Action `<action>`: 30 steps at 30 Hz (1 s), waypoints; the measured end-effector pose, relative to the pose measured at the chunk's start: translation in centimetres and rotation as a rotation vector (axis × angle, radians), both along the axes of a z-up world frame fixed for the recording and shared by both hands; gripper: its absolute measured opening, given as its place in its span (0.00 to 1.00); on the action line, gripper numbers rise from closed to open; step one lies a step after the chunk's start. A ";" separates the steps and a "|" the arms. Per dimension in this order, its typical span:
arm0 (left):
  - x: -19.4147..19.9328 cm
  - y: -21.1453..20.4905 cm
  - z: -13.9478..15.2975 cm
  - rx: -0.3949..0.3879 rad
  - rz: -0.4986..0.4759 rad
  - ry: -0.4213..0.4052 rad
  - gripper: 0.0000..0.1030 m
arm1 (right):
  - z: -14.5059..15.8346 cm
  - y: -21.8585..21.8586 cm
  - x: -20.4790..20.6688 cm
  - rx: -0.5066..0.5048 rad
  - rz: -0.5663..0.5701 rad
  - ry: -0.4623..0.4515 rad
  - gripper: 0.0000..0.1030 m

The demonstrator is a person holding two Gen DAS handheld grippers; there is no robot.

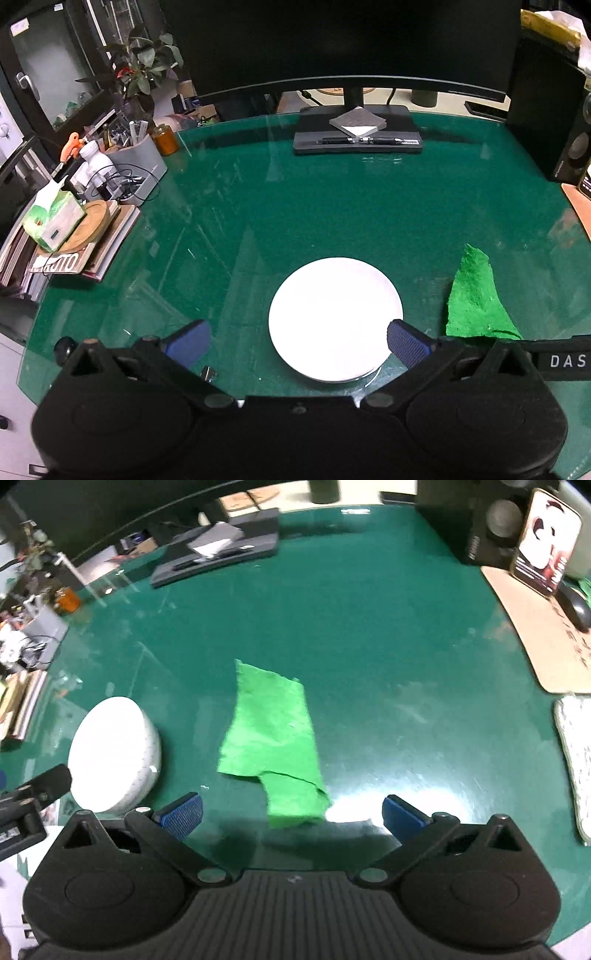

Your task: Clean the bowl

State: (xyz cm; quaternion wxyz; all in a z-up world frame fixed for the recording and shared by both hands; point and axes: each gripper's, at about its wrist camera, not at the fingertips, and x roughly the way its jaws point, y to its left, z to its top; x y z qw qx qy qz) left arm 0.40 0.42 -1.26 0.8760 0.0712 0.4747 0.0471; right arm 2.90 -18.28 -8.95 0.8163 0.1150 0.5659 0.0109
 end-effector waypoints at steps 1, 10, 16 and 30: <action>0.0 0.0 -0.1 0.000 -0.001 0.004 0.99 | 0.0 -0.1 -0.1 -0.001 -0.008 -0.003 1.00; -0.2 0.0 -0.2 0.004 -0.002 0.012 0.99 | 1.5 0.8 -0.6 -0.048 0.019 -0.084 1.00; -0.2 -0.1 -0.2 0.003 -0.004 0.018 0.99 | 1.7 0.7 -0.5 -0.043 0.013 -0.078 1.00; -0.3 -0.3 -0.2 0.023 0.002 0.020 0.99 | 1.9 0.9 -0.6 -0.044 0.026 -0.081 1.00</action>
